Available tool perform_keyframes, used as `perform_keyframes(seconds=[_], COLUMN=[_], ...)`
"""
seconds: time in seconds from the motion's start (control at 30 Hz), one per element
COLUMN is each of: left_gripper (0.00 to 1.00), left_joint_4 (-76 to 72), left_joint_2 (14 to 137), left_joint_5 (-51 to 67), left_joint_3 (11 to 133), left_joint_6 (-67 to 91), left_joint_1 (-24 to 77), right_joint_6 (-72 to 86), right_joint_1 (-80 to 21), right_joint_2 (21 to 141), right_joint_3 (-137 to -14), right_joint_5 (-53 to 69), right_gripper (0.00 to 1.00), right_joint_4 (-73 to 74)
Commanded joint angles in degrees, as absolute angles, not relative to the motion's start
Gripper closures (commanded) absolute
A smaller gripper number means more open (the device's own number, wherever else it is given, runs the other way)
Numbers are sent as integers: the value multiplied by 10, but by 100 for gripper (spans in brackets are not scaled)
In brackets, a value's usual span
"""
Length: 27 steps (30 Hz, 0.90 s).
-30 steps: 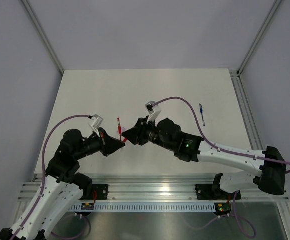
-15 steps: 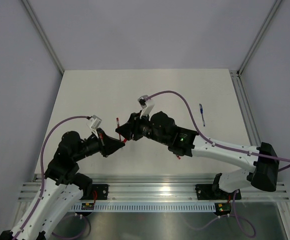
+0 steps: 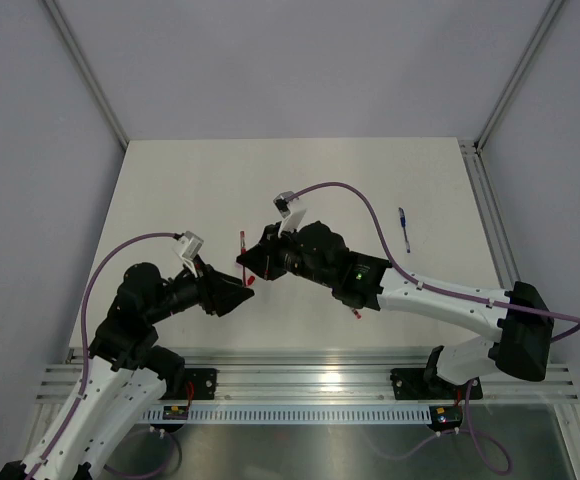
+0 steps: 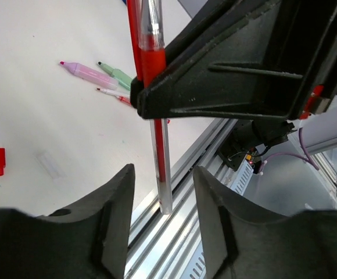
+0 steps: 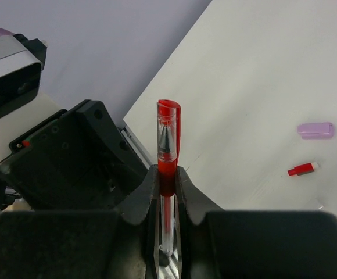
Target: Insert the pens into the pen caps
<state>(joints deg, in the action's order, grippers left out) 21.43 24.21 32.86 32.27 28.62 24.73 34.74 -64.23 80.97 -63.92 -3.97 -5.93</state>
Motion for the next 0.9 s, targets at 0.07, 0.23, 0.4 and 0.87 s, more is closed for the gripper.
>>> perform_keyframes(seconds=[0.07,0.23,0.4,0.87], left_gripper=[27,12,9,4], left_joint_4=[236,248,268,280], left_joint_2=[243,242,254,200], left_joint_5=[316,316,313,273], left_joint_3=[345,349,374,366], left_joint_6=[258,245,213,205], left_joint_1=[247,247,247,246], right_joint_6=[332,318,274,101], right_joint_1=[-600,-532,-435,-194], right_joint_2=[775,742,722,994], right_joint_3=[-626,-599,-571,-729], right_joint_5=[-36,-21,-24,-71], right_gripper=[100,100,100,99], right_joint_4=[-40,1,84,314])
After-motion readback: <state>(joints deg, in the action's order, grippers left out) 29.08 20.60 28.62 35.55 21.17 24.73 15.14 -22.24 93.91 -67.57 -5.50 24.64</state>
